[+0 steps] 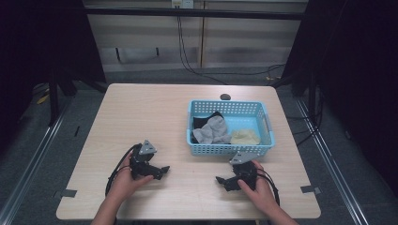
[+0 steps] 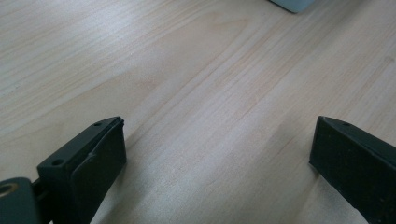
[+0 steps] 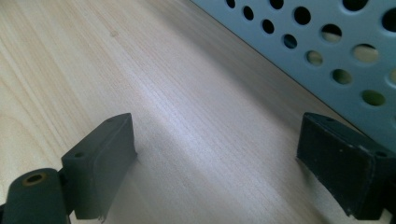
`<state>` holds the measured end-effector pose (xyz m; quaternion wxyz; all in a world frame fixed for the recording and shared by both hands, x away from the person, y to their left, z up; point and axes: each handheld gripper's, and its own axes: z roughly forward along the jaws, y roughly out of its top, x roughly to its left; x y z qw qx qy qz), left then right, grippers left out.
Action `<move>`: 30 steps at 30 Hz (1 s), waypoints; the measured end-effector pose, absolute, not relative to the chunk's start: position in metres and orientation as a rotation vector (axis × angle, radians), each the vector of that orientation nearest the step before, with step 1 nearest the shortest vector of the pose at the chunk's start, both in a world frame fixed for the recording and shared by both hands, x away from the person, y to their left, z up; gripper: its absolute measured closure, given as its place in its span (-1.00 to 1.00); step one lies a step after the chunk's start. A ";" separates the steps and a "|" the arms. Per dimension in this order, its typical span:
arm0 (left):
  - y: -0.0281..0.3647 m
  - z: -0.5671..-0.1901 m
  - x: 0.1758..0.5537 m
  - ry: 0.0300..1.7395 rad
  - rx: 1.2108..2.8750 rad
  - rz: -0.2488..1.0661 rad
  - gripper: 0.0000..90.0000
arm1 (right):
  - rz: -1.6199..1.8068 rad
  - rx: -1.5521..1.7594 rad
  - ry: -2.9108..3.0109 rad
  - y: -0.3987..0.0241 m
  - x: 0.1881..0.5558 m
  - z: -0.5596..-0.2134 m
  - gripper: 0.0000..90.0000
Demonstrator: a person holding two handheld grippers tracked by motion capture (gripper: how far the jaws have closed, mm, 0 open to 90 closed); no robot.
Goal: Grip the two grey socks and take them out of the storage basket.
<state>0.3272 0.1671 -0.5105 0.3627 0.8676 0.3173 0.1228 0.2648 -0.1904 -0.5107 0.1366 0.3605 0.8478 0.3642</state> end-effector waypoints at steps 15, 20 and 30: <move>0.167 -0.511 0.327 0.817 2.233 0.316 -0.93 | 0.992 1.055 2.512 -0.188 0.267 -0.505 -0.70; 0.167 -0.511 0.327 0.820 2.230 0.315 -0.94 | 0.815 0.960 2.704 -0.182 0.268 -0.489 -0.67; 0.167 -0.511 0.327 0.817 2.234 0.315 -0.94 | 0.575 0.833 2.965 -0.167 0.277 -0.447 -0.58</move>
